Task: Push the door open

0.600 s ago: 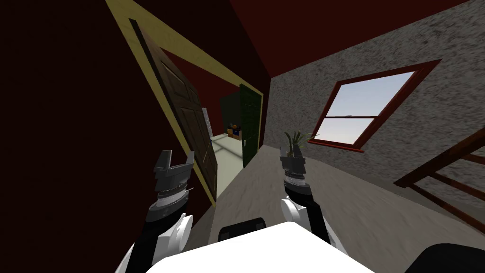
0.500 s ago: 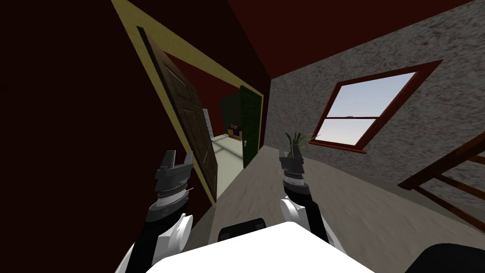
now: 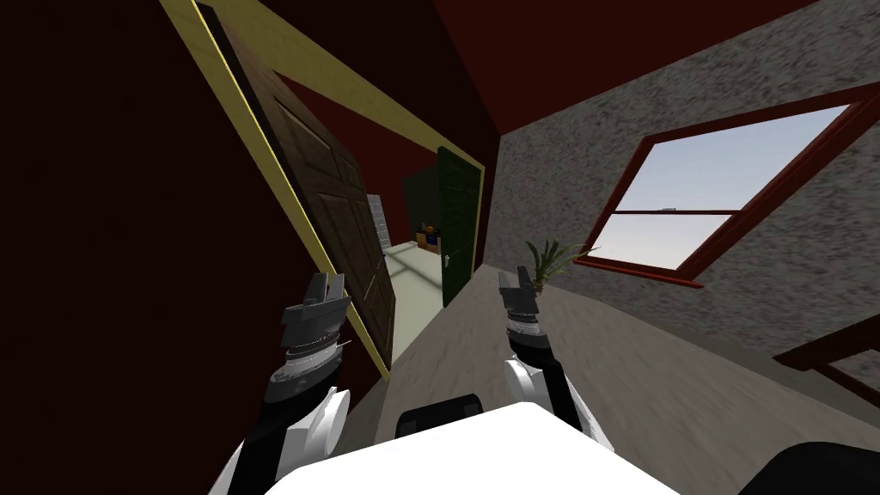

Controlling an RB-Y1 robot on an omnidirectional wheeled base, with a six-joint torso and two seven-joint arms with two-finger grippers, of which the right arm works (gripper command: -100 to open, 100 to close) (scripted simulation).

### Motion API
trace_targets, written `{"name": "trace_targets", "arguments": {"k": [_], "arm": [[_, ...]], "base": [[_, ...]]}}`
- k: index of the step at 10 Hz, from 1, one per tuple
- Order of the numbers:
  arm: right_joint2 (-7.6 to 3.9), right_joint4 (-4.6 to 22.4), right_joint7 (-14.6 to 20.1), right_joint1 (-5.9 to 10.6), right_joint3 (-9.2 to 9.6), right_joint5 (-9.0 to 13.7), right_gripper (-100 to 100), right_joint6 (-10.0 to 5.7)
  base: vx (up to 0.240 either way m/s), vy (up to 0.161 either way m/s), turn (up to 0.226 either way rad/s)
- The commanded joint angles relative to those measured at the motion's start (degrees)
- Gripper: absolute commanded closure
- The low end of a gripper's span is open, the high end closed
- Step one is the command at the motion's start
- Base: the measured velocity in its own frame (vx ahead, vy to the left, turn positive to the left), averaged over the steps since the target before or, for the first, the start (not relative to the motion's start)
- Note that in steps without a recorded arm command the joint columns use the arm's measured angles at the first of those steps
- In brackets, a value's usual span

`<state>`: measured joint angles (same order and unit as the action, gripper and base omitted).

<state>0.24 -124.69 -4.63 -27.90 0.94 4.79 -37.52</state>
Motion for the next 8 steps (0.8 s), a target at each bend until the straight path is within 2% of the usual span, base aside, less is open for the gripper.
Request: {"name": "trace_targets", "arguments": {"k": [1, 8], "arm": [[-0.78, 2.5, 0.1, 1.3, -0.02, 0.2, -100, -0.02], [-2.53, 10.5, 0.1, 4.69, 0.71, 0.5, -100, -0.78]], "base": [[0.086, -0.063, 0.104], [0.082, -0.069, 0.076]]}}
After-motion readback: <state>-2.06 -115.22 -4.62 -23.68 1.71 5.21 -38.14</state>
